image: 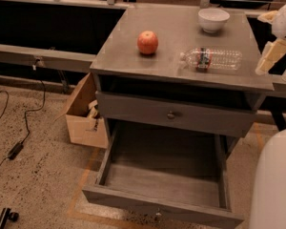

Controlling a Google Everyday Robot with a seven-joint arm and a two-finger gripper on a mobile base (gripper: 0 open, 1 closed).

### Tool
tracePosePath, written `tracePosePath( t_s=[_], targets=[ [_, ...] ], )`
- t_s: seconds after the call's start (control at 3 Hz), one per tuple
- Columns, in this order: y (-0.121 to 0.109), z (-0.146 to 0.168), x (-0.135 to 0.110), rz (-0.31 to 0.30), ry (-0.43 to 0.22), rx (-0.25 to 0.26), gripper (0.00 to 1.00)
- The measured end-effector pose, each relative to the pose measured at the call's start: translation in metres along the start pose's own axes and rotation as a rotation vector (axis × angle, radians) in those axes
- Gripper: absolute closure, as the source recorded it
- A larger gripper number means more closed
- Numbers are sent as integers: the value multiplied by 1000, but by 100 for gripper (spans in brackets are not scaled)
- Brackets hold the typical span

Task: Pick water bottle from middle drawer and place on counter

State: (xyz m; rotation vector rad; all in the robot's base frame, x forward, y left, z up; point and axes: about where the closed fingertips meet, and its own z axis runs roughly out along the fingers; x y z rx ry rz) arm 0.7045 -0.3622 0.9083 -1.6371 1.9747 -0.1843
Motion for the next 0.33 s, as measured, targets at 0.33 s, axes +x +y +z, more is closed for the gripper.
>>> tracePosePath(
  t_s=[0.33],
  targets=[
    [1,-5,5,11,6,6,0]
  ],
)
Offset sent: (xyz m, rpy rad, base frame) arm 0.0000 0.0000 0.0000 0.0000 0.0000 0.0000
